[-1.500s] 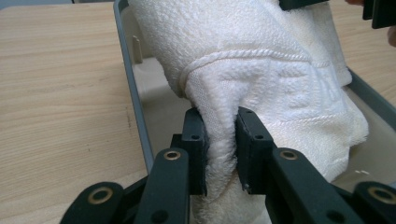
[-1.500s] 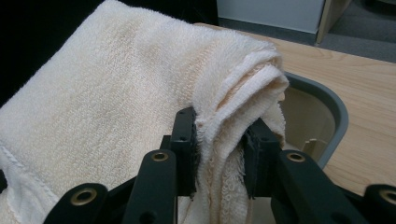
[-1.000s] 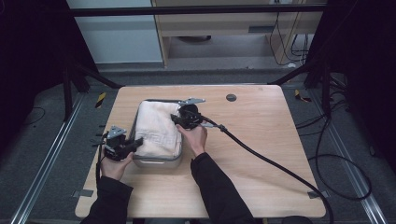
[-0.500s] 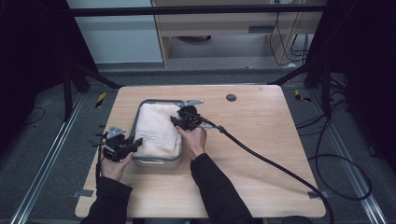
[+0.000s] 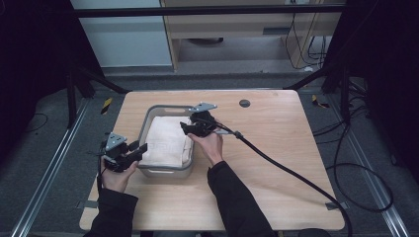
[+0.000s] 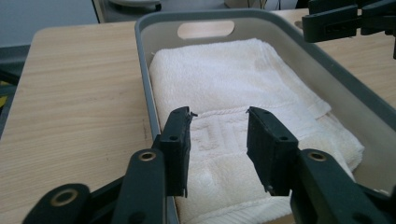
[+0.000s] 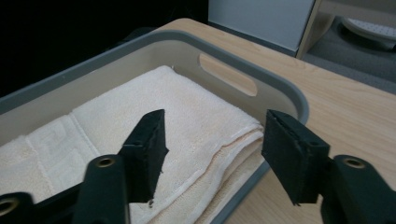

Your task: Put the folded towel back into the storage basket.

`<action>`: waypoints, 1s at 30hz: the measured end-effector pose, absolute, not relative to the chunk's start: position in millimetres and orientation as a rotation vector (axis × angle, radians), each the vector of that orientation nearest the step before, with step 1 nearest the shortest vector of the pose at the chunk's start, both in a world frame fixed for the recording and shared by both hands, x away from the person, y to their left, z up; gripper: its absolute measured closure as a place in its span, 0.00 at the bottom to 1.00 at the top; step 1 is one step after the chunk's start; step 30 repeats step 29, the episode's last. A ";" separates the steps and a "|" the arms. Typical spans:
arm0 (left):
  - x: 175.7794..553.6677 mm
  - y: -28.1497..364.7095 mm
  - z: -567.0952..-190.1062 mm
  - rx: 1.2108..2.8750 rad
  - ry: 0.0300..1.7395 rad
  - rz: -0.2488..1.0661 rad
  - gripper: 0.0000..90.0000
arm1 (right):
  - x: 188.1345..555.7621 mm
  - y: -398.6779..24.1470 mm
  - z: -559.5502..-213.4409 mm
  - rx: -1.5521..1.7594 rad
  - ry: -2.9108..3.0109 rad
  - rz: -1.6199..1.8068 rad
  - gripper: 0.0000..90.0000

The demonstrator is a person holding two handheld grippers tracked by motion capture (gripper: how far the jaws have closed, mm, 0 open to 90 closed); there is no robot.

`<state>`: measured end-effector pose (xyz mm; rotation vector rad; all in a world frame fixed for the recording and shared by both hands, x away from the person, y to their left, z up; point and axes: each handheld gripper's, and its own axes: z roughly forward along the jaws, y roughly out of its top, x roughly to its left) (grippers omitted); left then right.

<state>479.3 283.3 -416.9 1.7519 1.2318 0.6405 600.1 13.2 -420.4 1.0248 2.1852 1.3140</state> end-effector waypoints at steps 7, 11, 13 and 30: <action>471.5 285.5 -411.5 1.723 1.197 0.651 0.54 | 587.3 -14.5 -402.9 0.999 2.146 1.360 0.31; 468.8 284.3 -411.5 1.729 1.181 0.664 0.45 | 576.9 -39.3 -394.9 1.000 2.140 1.366 0.27; 467.7 284.0 -411.8 1.727 1.171 0.671 0.41 | 570.4 -53.5 -392.5 1.011 2.137 1.378 0.25; 448.4 293.7 -413.4 1.722 1.135 0.686 0.32 | 515.2 -169.6 -407.8 1.113 2.074 1.338 0.17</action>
